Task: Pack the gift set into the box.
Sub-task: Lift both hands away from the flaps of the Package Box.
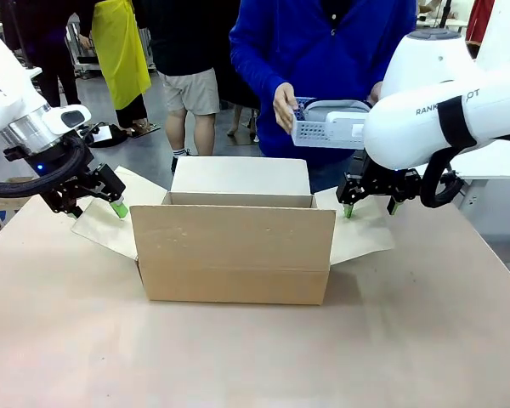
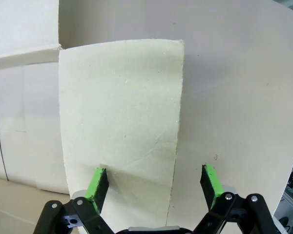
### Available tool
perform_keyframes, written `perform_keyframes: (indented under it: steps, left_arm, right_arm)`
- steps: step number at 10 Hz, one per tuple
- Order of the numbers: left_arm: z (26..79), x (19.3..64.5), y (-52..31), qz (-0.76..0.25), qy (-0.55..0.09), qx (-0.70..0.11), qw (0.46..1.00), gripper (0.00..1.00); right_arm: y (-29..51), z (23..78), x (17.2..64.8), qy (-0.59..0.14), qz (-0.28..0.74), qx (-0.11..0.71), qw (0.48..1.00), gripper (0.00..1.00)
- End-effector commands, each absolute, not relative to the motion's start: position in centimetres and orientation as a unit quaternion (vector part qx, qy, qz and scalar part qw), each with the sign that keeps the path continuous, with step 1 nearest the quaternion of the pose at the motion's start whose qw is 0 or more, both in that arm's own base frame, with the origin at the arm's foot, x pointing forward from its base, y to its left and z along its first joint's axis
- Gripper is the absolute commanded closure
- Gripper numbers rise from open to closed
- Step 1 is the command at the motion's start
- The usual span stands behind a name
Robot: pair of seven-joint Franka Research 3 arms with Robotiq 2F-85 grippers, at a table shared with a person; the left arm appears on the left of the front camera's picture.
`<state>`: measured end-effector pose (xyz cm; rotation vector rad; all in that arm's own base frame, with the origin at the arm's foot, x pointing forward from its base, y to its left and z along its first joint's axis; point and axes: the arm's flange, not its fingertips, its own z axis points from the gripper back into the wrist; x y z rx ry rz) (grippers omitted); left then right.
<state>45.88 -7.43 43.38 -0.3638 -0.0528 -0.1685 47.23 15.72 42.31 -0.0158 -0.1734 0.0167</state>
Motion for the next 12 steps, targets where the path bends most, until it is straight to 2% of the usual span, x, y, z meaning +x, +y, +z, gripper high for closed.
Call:
perform_keyframes:
  steps: [1, 12]
  left_arm:
    - [43.63, 45.74, -7.40, -0.081, -0.027, -0.176, 0.981, 0.00]
    - [43.63, 45.74, -7.40, -0.081, -0.027, -0.176, 0.981, 0.00]
  right_arm:
    - [15.96, 42.48, 47.31, -0.090, -0.004, -0.023, 0.996, 0.00]
    - [15.96, 42.48, 47.31, -0.090, -0.004, -0.023, 0.996, 0.00]
